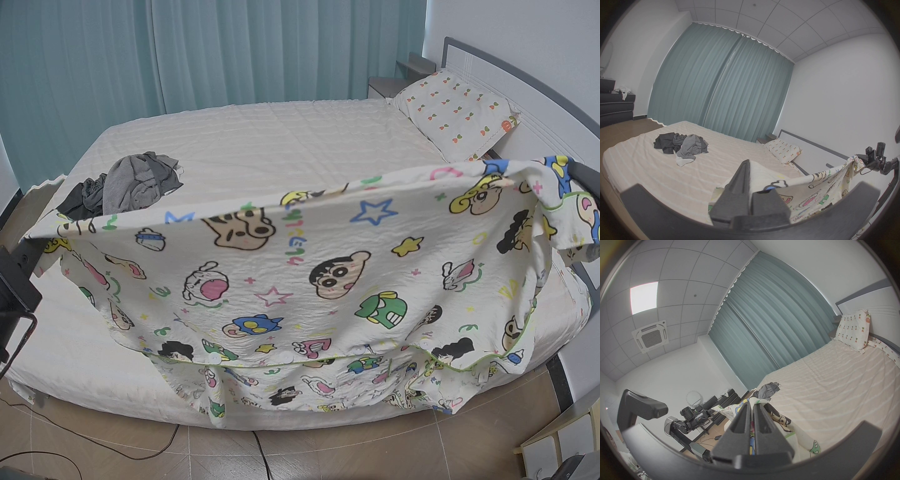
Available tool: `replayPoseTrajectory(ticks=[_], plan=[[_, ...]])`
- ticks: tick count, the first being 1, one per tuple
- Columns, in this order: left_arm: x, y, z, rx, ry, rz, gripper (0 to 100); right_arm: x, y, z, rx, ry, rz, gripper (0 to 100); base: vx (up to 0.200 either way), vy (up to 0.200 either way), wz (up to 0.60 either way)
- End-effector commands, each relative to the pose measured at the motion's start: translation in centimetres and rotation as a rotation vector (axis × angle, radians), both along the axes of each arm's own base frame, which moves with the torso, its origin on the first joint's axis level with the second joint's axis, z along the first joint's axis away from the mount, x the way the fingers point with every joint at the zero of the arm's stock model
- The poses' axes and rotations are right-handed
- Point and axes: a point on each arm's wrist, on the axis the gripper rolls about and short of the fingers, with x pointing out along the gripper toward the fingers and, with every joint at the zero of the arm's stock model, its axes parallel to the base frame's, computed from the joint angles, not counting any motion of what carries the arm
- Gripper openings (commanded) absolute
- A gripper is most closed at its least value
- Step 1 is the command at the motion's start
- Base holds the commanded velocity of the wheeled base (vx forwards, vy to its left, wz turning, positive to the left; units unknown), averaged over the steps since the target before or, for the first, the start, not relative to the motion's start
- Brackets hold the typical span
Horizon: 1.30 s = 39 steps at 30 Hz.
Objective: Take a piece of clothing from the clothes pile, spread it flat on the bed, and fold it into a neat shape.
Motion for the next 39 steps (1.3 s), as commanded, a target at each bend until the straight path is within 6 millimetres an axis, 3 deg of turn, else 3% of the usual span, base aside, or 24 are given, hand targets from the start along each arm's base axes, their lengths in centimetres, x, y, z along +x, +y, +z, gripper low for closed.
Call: replayPoseTrajectory(ticks=[1, 8, 14, 21, 27, 34, 36, 37, 39], plan=[[2.1, -1.4, -1.4, 0.056, 0.084, 0.005, 0, 2.0, 0.3, -1.1, -0.038, 0.056, -0.035, 0, 0.0, 0.0, 0.0], [5.7, -2.6, -1.6, 0.087, 0.143, 0.07, 0, 4.2, 0.7, -2.0, -0.09, 0.073, -0.053, 0, 0.0, 0.0, 0.0], [8.4, -3.1, -1.3, 0.078, 0.133, 0.115, 0, 6.2, 1.3, -2.4, -0.087, 0.054, -0.056, 0, 0.2, 0.0, 0.0], [12.1, -4.4, -2.9, 0.098, 0.167, 0.139, 0, 8.8, 2.0, -3.7, -0.098, 0.081, -0.066, 0, 0.2, 0.0, 0.0], [15.8, -4.9, -4.6, 0.105, 0.19, 0.182, 0, 10.9, 2.1, -4.5, -0.097, 0.086, -0.087, 0, 0.2, 0.0, 0.0], [20.6, -6.5, -8.2, 0.137, 0.259, 0.197, 0, 14.2, 2.5, -6.8, -0.104, 0.125, -0.105, 0, 0.143, 0.0, 0.0], [20.8, -6.6, -8.3, 0.138, 0.261, 0.197, 0, 14.3, 2.5, -6.9, -0.104, 0.127, -0.105, 0, 0.0, 0.0, 0.0], [22.4, -7.2, -9.7, 0.15, 0.29, 0.204, 0, 16.0, 2.6, -8.1, -0.106, 0.136, -0.119, 0, 0.0, 0.0, 0.0], [23.7, -7.3, -10.7, 0.155, 0.307, 0.213, 0, 17.1, 2.8, -9.1, -0.11, 0.143, -0.124, 0, 0.0, 0.0, 0.0]])
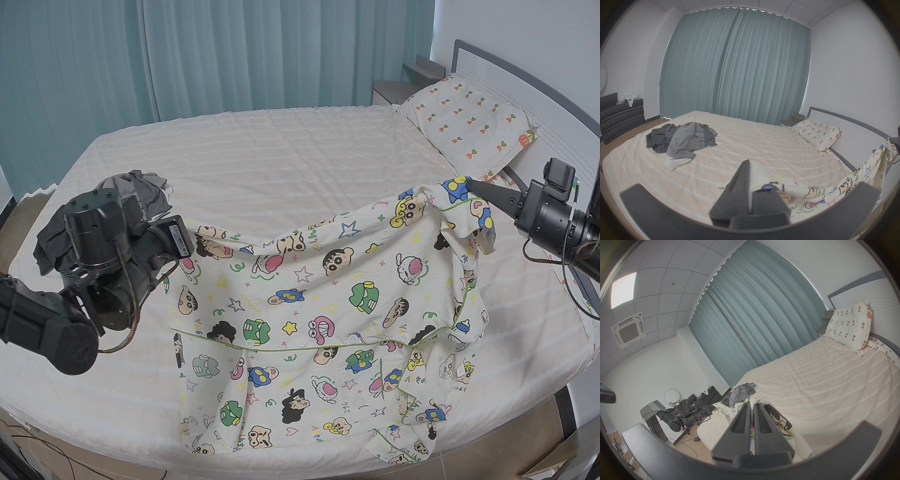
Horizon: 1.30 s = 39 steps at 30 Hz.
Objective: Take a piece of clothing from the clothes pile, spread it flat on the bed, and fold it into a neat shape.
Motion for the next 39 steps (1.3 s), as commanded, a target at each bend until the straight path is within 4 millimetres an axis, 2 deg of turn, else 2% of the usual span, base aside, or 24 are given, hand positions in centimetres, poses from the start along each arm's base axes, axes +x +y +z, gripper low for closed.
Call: replayPoseTrajectory(ticks=[1, 9, 19, 27, 31, 36, 39], plan=[[4.7, -1.2, -4.6, 0.035, 0.095, 0.026, 0, 4.3, 0.6, -4.0, -0.019, 0.078, -0.022, 0, 0.0, 0.0, 0.0], [9.1, -2.1, -7.6, 0.006, 0.112, 0.059, 0, 8.9, 0.3, -8.1, -0.019, 0.116, -0.071, 0, 0.0, 0.0, 0.0], [8.8, -2.4, -7.7, -0.046, 0.113, 0.059, 0, 9.0, 0.0, -7.9, 0.0, 0.093, -0.079, 0, 0.0, 0.0, 0.0], [9.8, -2.4, -7.8, -0.048, 0.102, 0.062, 0, 9.6, 0.2, -8.8, -0.005, 0.116, -0.08, 0, 0.2, 0.0, 0.0], [10.7, -2.6, -8.5, -0.045, 0.102, 0.064, 0, 10.2, 0.2, -9.2, -0.006, 0.12, -0.082, 0, 0.2, 0.0, 0.0], [11.3, -2.9, -9.8, -0.036, 0.119, 0.064, 0, 10.5, 0.1, -9.7, -0.01, 0.135, -0.085, 0, 0.0, 0.0, 0.0], [11.6, -3.0, -11.0, -0.022, 0.149, 0.065, 0, 11.1, -0.1, -10.8, -0.016, 0.164, -0.093, 0, 0.0, 0.0, 0.0]])
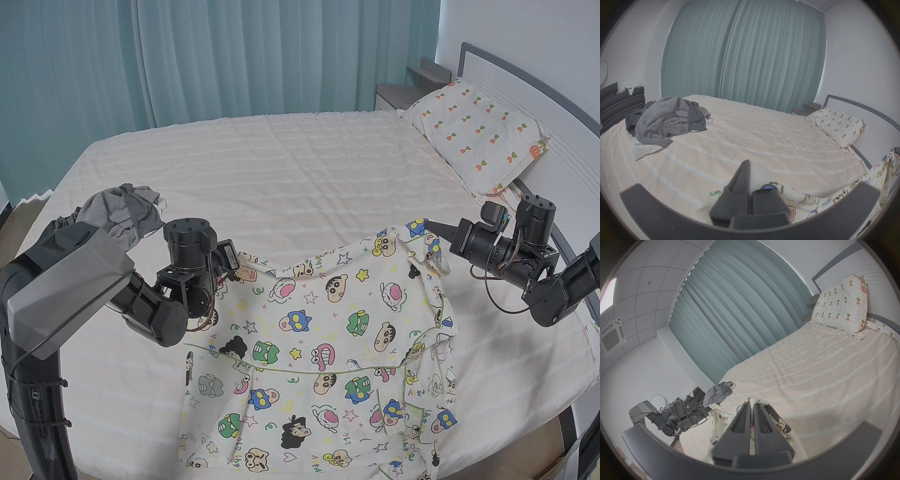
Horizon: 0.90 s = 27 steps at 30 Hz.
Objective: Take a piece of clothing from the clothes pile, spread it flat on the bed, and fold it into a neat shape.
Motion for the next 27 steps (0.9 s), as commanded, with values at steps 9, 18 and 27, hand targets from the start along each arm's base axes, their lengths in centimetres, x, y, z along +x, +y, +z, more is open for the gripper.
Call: replayPoseTrajectory(ticks=[9, 18, 27], plan=[[3.9, -0.7, -5.1, 0.071, 0.037, 0.013, 0, 3.2, 0.1, -3.9, -0.014, 0.074, -0.016, 0, 0.0, 0.0, 0.0], [7.0, -0.9, -9.5, 0.085, 0.055, 0.059, 0, 6.8, 0.4, -9.1, -0.025, 0.1, -0.075, 0, 0.0, 0.0, 0.0], [9.3, 1.0, -9.8, 0.083, 0.035, 0.145, 100, 10.7, -1.2, -9.4, 0.112, 0.082, -0.215, 100, 0.0, 0.0, 0.0]])
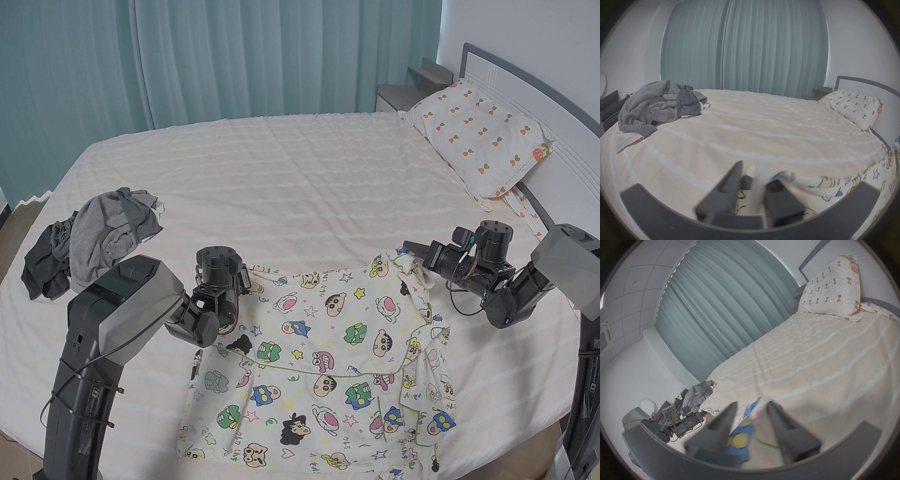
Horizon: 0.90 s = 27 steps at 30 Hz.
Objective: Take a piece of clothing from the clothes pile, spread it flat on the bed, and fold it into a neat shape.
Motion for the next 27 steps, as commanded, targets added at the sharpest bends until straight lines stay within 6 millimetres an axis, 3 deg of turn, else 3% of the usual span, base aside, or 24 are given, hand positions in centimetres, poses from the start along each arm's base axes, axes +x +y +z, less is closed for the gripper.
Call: replayPoseTrajectory(ticks=[1, 5, 13, 18, 20, 21, 26, 27], plan=[[1.8, 1.7, -1.2, 0.003, -0.022, 0.082, 100, 2.8, -1.4, -1.3, 0.118, 0.019, -0.14, 100, 0.0, 0.0, 0.0], [2.2, 2.9, -1.5, 0.004, -0.023, 0.113, 100, 3.5, -2.8, -1.2, 0.192, 0.039, -0.194, 100, 0.0, 0.0, 0.0], [2.9, 4.8, -0.1, -0.014, -0.07, 0.157, 100, 3.7, -5.5, -1.0, 0.208, 0.033, -0.254, 100, 0.0, 0.0, 0.0], [2.4, 6.8, 3.9, -0.044, -0.143, 0.196, 100, -0.7, -6.9, -0.4, 0.208, 0.142, -0.201, 100, 0.0, 0.0, 0.0], [1.5, 7.5, 5.0, -0.067, -0.141, 0.211, 100, -2.1, -7.7, -0.1, 0.208, 0.171, -0.172, 100, 0.0, 0.0, 0.0], [-0.3, 8.2, 6.8, -0.107, -0.136, 0.218, 100, -4.0, -8.9, 0.1, 0.214, 0.203, -0.133, 100, 0.0, 0.0, 0.0], [-6.1, 9.4, 10.5, -0.276, -0.119, 0.178, 100, -8.4, -11.7, -0.8, 0.184, 0.275, -0.077, 100, 0.0, 0.0, 0.0], [-7.9, 10.1, 11.3, -0.334, -0.106, 0.151, 100, -9.5, -12.0, -1.3, 0.169, 0.291, -0.05, 100, 0.0, 0.0, 0.0]])
